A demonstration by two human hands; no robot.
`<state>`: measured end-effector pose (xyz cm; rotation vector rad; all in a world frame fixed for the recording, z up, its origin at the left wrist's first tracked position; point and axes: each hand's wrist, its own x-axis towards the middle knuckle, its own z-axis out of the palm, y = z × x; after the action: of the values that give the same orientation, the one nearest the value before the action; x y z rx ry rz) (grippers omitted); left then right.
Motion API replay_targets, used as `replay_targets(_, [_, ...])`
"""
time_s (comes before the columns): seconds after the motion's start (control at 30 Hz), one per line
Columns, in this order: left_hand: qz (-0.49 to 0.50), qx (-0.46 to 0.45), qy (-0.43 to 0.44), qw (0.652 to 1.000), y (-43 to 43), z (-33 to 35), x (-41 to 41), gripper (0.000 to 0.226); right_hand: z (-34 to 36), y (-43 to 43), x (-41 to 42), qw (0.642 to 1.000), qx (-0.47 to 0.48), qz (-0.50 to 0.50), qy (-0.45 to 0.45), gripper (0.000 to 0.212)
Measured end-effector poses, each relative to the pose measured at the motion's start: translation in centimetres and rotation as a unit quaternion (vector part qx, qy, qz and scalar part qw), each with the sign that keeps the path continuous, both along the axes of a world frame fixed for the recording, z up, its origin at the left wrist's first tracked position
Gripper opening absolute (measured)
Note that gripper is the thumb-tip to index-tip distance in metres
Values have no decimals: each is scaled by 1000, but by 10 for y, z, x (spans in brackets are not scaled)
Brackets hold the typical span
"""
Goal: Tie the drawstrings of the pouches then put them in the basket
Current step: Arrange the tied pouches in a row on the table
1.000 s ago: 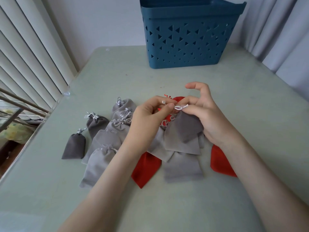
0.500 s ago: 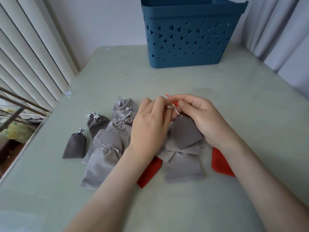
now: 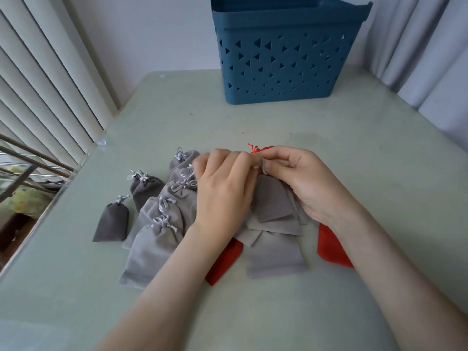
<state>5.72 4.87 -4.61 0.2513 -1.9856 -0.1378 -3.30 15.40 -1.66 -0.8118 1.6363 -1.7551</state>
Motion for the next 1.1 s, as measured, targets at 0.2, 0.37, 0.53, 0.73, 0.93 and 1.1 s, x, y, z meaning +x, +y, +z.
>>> replay_targets(0.2, [25,3,34,999,5,2,1,18,0,-1,2,998,7,-29,48,18])
replay_targets(0.37, [-9,66,27,997,3,4,0,5,6,0,1,995,-74,-68,10,17])
replay_targets(0.53, [-39,208,-1,977,7,8,-1,15,4,-2,5,989,-121,-80,-31,20])
replay_targets(0.73, [-196,396,-68,895,6,10,-1,9,7,0,3,969,-206,-73,-115,9])
replay_targets(0.93, [-230,523,-7,821,1,18,1,19,12,8,-17,922,-323,-2,-215,19])
replay_targets(1.1, [-232,512,-14,827,3,24,6,27,9,11,-21,960,-247,12,-128,13])
